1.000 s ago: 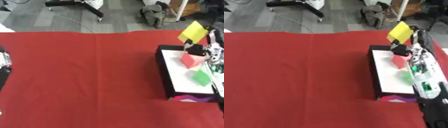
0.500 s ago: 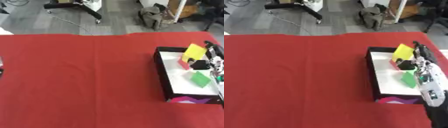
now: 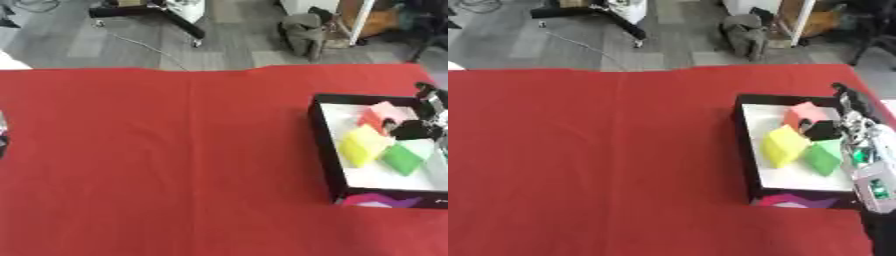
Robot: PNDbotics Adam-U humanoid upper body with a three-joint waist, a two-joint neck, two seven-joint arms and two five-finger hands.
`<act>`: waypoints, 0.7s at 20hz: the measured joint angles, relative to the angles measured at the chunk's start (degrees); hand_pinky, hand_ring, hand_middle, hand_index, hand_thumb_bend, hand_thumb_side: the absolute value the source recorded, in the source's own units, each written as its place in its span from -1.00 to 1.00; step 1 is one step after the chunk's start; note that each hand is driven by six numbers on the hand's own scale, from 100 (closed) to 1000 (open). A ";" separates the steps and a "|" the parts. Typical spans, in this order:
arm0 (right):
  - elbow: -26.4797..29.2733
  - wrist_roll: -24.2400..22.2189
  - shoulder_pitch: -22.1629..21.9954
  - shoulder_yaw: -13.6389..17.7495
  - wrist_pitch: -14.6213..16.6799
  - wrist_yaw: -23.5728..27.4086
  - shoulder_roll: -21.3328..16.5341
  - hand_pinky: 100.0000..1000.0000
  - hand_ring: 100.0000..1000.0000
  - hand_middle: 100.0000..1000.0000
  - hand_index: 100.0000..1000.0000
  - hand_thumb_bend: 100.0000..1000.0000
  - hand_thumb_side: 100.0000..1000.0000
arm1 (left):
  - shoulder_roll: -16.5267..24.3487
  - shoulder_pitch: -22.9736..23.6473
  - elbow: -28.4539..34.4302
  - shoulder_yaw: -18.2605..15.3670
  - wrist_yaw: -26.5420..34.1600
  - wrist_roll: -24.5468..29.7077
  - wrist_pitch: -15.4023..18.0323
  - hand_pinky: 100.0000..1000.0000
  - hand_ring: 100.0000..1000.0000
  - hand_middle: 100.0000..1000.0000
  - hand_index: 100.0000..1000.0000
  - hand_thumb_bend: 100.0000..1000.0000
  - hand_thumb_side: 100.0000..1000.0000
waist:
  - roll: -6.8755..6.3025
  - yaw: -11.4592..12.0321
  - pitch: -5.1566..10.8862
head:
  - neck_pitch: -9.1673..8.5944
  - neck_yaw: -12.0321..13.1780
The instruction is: Pick up the objects with one hand, pass them to the other hand, and then place them into the box on the other side of the table.
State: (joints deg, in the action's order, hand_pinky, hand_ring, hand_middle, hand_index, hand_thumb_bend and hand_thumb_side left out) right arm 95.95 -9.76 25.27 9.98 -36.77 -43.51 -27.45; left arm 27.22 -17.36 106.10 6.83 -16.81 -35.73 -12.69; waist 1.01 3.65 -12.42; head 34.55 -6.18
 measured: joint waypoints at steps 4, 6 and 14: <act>5.60 15.09 0.47 0.01 3.07 16.95 1.74 0.90 1.00 0.95 1.00 -1.00 0.41 | -1.32 -0.45 -0.02 -0.55 1.86 -0.08 0.41 0.20 0.21 0.32 0.55 -1.00 0.44 | -0.16 0.07 0.00 | -0.02 0.05; 6.88 21.53 0.68 -0.80 8.60 26.80 3.10 0.94 1.00 1.00 1.00 -1.00 0.41 | -2.38 -0.97 -0.32 -1.05 4.49 0.07 1.26 0.22 0.29 0.42 0.63 -1.00 0.58 | -0.23 0.32 0.00 | -0.04 0.06; 7.57 25.92 2.89 -3.07 26.93 42.94 9.06 0.91 1.00 0.93 1.00 -1.00 0.21 | -8.04 -3.20 -4.98 -3.50 27.85 3.52 6.97 0.29 0.41 0.55 0.78 -0.81 0.87 | -0.29 0.86 -0.34 | -0.71 0.95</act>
State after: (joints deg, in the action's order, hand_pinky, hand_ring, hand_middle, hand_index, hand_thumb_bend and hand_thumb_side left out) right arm 103.52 16.16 28.17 6.91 -9.85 -0.57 -18.39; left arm 19.17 -20.56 101.12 3.33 11.03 -32.21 -5.72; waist 0.71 4.51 -12.75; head 33.84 -5.23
